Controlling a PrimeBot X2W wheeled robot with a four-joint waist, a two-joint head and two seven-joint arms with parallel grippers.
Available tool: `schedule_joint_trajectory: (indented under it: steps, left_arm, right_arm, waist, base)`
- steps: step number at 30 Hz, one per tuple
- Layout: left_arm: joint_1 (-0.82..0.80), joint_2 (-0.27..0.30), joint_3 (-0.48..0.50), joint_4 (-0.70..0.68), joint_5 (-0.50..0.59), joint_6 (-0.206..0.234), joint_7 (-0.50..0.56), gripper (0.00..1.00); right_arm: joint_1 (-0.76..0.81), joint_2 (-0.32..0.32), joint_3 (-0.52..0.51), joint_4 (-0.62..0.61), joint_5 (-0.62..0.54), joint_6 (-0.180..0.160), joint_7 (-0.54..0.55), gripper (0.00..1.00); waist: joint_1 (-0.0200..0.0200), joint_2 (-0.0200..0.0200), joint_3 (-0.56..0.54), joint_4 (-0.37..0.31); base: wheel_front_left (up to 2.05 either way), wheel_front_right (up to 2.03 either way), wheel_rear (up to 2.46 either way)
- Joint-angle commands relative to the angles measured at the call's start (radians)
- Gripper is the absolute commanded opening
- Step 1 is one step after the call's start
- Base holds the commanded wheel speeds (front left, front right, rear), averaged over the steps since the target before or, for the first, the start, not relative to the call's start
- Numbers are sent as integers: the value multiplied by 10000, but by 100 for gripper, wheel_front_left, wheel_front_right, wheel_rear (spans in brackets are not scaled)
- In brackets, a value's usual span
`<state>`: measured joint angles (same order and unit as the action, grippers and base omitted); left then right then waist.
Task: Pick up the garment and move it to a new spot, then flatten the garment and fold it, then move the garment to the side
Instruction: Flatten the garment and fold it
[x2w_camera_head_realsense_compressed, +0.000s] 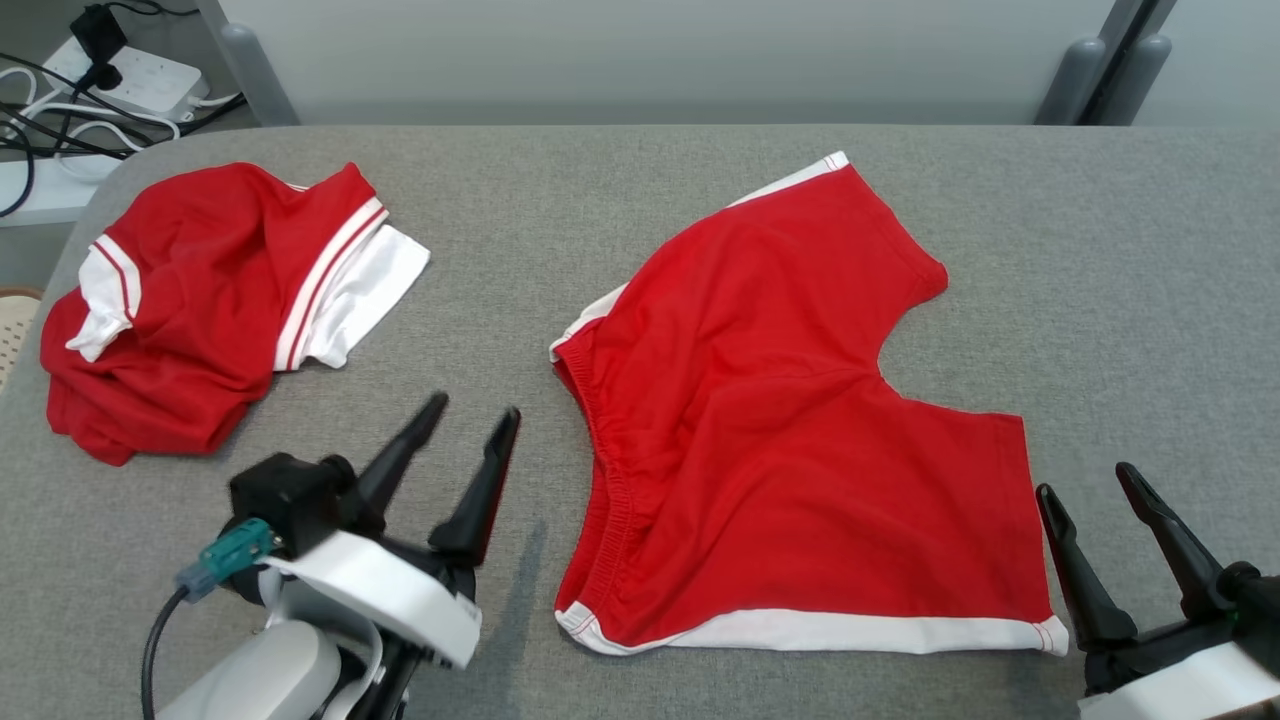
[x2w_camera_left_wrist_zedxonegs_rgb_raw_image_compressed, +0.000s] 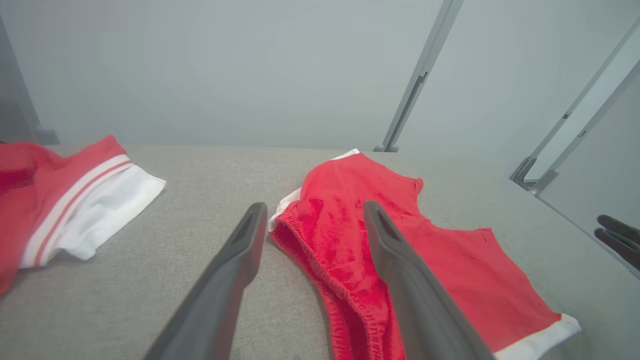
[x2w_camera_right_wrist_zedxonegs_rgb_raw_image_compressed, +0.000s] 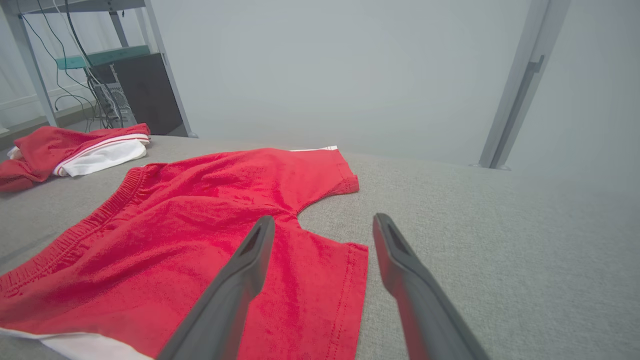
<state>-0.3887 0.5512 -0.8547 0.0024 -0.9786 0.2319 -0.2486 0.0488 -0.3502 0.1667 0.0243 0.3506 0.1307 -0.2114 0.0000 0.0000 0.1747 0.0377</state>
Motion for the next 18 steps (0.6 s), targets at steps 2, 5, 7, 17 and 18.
schedule_joint_trajectory:
  steps: [2,5,7,17,18]
  left_arm:
    - [321,-470,1987,-498,1052,106,-123,100]
    - [1135,-1373,3537,-874,2283,-274,-127,100]
    - [1670,-1932,4354,-939,2964,-706,-128,100]
    - [3529,-3748,6146,81,4773,-2696,-130,100]
    - [3646,-3893,6298,154,4887,-2799,-130,100]
  right_arm:
    - [-344,569,-313,-122,-446,0,-388,100]
    - [-452,1113,-446,-16,-743,0,-483,100]
    - [-515,1387,-514,-130,-928,0,-495,100]
    - [446,1952,-1110,-1049,-1349,0,-502,100]
    - [584,1979,-1164,-1106,-1349,0,-502,100]
  waist:
    - [0,0,-134,99]
    - [0,0,-268,135]
    - [0,0,-389,152]
    - [0,0,-1242,211]
    - [0,0,-1321,214]
  base:
    - [0,0,0]
    - [0,0,0]
    - [0,0,0]
    - [0,0,0]
    - [0,0,0]
